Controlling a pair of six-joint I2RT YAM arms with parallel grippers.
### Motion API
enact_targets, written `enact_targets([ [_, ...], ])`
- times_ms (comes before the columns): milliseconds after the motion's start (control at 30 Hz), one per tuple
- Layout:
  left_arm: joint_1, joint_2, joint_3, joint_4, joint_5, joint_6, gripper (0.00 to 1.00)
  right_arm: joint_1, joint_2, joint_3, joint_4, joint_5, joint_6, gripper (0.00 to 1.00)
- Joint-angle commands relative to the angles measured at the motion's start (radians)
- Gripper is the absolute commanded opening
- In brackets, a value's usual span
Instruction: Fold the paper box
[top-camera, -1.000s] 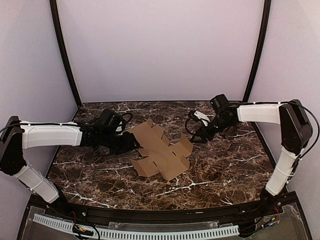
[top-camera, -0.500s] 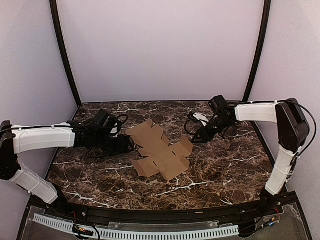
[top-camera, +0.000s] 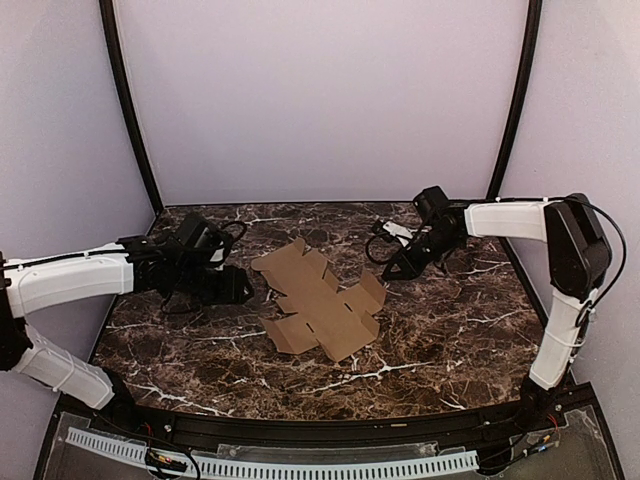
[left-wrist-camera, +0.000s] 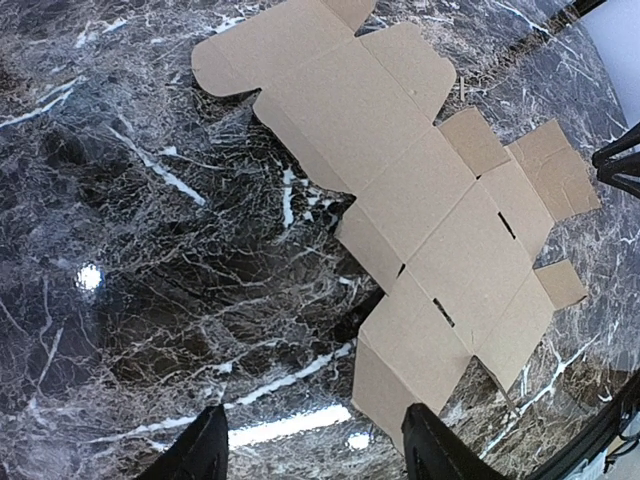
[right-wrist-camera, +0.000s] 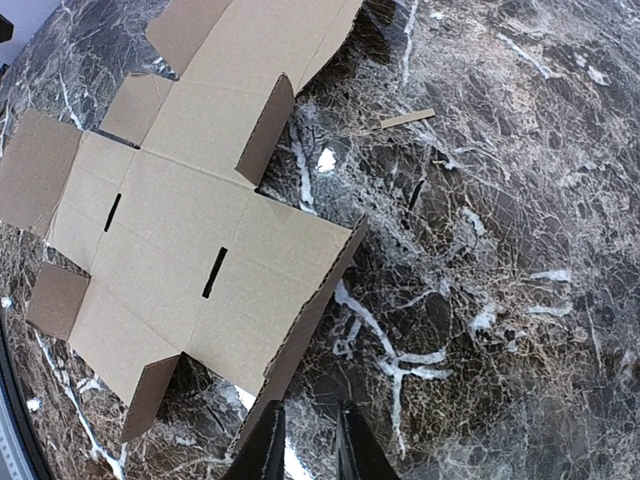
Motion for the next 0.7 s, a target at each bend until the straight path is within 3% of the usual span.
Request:
enact_targets([
  [0, -0.001, -0.028, 0.013, -0.076, -0.059, 0.044, 0.61, 0.012, 0.019, 0.022, -0.021, 0.000, 0.000, 0.16],
  [167, -0.001, -0.022, 0.001, -0.074, -0.045, 0.046, 0.61, 0.012, 0.011, 0.020, -0.027, 0.002, 0.004, 0.17],
  [267, -0.001, -0.008, -0.011, -0.062, -0.020, 0.044, 0.61, 0.013, -0.008, 0.010, -0.025, 0.004, 0.010, 0.35],
  [400, -0.001, 0.025, -0.051, -0.004, 0.051, 0.015, 0.61, 0.015, -0.009, 0.002, -0.021, 0.003, 0.019, 0.44],
  [567, -0.007, 0.075, -0.100, 0.107, 0.198, -0.028, 0.60, 0.023, 0.022, 0.005, -0.022, -0.002, 0.020, 0.45],
  [667, -0.025, 0.083, -0.105, 0.147, 0.231, -0.018, 0.60, 0.029, 0.042, 0.018, -0.028, -0.006, 0.017, 0.40],
])
